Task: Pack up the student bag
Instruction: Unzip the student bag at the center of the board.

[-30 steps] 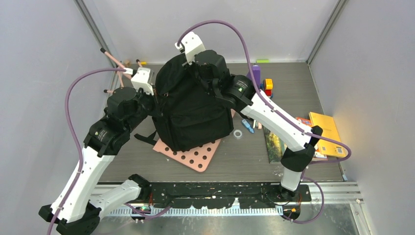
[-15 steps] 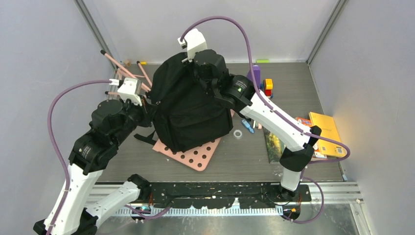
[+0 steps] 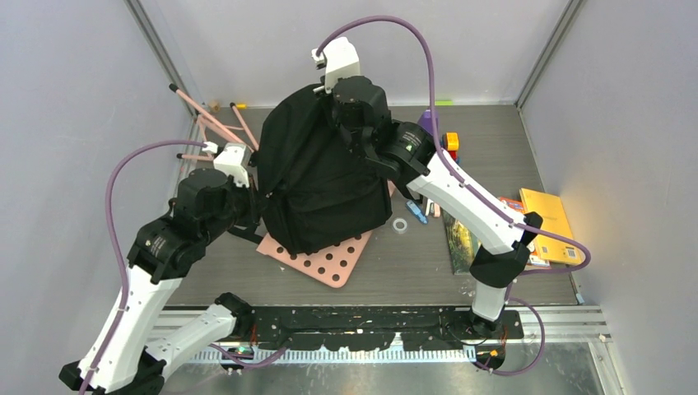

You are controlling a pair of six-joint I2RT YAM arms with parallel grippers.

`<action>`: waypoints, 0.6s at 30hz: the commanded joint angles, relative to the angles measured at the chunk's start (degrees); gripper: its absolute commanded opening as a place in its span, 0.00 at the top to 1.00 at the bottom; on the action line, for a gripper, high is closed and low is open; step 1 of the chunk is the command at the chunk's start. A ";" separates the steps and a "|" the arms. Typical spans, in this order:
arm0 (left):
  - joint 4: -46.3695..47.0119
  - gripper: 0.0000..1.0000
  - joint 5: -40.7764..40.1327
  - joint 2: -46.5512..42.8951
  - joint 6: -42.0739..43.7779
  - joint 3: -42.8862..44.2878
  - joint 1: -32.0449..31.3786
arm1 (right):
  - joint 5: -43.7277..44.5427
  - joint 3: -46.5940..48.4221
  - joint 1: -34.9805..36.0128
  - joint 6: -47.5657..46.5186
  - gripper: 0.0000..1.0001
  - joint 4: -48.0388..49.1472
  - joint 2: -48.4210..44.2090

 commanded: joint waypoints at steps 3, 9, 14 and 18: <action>-14.15 1.00 -1.09 0.38 -3.80 -4.22 0.40 | 8.45 6.73 -3.34 0.73 1.00 9.25 -0.69; -14.72 1.00 -2.09 -1.19 -5.05 -6.75 0.40 | 7.07 7.35 -3.34 2.01 1.00 8.95 -0.01; -8.92 0.70 4.61 -2.44 0.35 -3.79 0.40 | 3.73 5.55 -3.32 2.77 1.00 8.38 -0.70; -1.28 0.47 13.42 -1.27 4.14 2.60 0.40 | 2.59 4.02 -3.34 3.49 1.00 7.84 -1.01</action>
